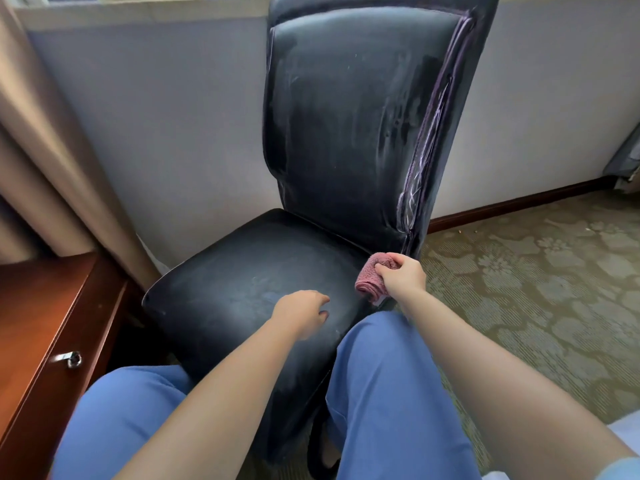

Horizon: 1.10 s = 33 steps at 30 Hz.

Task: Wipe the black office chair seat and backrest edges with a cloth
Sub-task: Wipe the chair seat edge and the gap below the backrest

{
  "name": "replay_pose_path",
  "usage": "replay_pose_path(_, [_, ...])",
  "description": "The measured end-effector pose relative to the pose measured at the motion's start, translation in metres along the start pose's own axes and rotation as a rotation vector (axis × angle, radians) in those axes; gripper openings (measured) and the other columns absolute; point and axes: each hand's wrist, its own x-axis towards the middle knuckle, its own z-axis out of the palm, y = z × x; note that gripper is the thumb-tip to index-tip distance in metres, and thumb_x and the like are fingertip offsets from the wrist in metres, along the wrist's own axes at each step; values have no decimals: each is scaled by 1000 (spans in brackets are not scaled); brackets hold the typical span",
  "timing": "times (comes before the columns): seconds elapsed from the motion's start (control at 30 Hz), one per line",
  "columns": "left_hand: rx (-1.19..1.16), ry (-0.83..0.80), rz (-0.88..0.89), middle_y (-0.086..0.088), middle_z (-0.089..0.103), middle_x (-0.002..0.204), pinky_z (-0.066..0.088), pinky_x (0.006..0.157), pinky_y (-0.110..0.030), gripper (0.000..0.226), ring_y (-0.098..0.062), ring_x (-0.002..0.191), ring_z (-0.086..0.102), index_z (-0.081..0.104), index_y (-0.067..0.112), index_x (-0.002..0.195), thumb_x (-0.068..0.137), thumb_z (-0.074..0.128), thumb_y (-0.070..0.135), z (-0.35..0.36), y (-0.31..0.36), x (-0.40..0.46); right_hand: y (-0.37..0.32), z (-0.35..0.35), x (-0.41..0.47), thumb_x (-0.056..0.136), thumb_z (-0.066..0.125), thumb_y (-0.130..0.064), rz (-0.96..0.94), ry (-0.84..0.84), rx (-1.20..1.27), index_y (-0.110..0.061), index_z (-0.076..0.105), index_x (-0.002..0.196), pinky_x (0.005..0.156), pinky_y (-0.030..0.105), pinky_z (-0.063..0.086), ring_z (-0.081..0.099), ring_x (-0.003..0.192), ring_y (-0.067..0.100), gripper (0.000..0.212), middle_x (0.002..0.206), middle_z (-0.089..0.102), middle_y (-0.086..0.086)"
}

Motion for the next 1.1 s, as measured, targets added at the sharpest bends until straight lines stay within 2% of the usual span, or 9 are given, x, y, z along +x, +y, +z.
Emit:
replay_pose_path(0.2, [-66,-116,36,0,42,145,39,104,-39,41,-21,132,40,44,17,139,101,38,32,11,-4,35,37,-2,19,84,68,-21,126,45,34,-15,65,118,92,33,47,58,106,25,34,115,65,7])
replay_pose_path(0.37, [-104,-186,87,0,34,152,34,109,-38,46,-21,138,33,40,20,143,100,43,34,28,-8,65,72,9,26,84,69,-19,189,32,-2,-15,64,117,93,35,48,59,105,25,34,115,65,8])
replay_pose_path(0.47, [-102,-224,99,3,23,157,26,114,-42,54,-20,144,20,31,25,148,98,47,40,37,-13,83,84,14,27,86,67,-22,138,9,-107,-17,60,123,95,35,47,58,109,25,38,119,64,8])
replay_pose_path(0.57, [-54,-234,108,6,14,160,17,114,-55,63,-19,147,8,24,28,150,95,49,46,43,-16,95,91,19,23,89,63,-22,58,-13,-195,-19,56,129,94,29,43,55,114,23,41,125,61,3])
replay_pose_path(0.77, [-97,-214,102,12,10,160,10,111,-64,72,-16,147,1,19,32,151,91,51,55,53,-18,111,113,40,13,86,66,-15,-245,-121,-321,-14,56,129,103,26,33,48,122,20,44,133,54,0])
replay_pose_path(0.87, [-109,-190,94,14,7,160,6,110,-67,77,-15,147,-3,18,34,151,87,52,61,59,-17,110,124,50,12,82,70,-19,-356,-163,-416,-12,56,128,99,26,33,49,116,25,49,132,53,1])
replay_pose_path(0.93, [-100,-182,91,15,4,160,4,110,-69,81,-15,147,-6,15,34,151,85,51,65,64,-16,109,129,53,17,82,70,-18,-393,-113,-445,-11,57,126,96,27,34,51,113,27,46,129,54,2])
replay_pose_path(1.03, [-93,-180,89,15,2,160,3,109,-69,84,-16,147,-7,14,35,151,83,50,68,66,-16,110,126,52,26,86,65,-17,-280,54,-421,-11,56,126,95,31,36,49,115,26,41,130,53,3])
replay_pose_path(1.1, [-101,-177,83,15,4,160,3,109,-69,84,-15,147,-6,15,36,151,82,51,68,66,-16,111,124,55,23,88,62,-17,-270,94,-426,-11,55,128,96,34,37,48,115,26,41,132,52,3])
